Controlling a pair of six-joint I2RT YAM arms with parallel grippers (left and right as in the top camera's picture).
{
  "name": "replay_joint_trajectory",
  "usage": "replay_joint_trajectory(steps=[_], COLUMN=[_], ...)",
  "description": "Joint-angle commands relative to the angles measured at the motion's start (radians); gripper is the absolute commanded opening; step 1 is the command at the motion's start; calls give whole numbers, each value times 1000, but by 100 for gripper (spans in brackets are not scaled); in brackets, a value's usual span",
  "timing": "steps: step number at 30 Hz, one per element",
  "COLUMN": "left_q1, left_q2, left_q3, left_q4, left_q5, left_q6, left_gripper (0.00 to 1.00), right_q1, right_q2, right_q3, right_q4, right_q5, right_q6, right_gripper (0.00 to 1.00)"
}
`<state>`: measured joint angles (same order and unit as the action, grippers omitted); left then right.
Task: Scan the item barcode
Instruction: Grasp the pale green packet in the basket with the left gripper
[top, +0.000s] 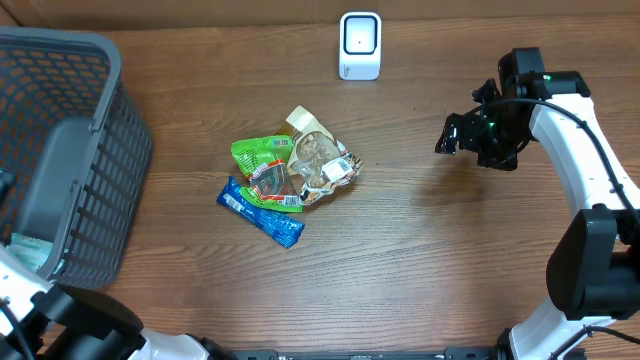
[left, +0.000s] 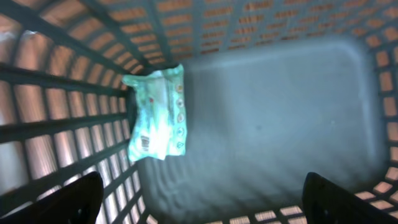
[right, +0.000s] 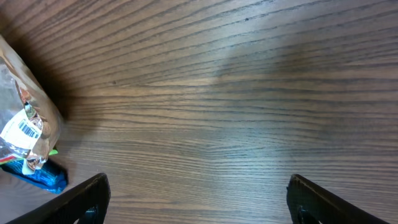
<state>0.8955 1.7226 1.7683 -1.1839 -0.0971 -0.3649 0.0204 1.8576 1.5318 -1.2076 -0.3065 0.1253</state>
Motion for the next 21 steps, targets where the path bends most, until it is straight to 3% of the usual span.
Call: replay_joint_trajectory(steps=[1, 3, 9, 21], left_q1=[-6, -3, 5, 9], left_q2=[-10, -10, -10, 23], left_q3=[-126, -212, -403, -429], left_q4=[51, 97, 252, 396], left_q5=[-21, -82, -68, -56], left_q6=[40, 34, 17, 18], left_gripper=[94, 95, 99, 100], right_q1=[-3, -3, -3, -3], right_q2=[-29, -29, -29, -29], right_q3=[23, 23, 23, 23], right_q4=[-2, -2, -2, -2], right_q5=[7, 7, 7, 18], right_q6=[-23, -24, -26, -26], right_gripper=[92, 92, 92, 92])
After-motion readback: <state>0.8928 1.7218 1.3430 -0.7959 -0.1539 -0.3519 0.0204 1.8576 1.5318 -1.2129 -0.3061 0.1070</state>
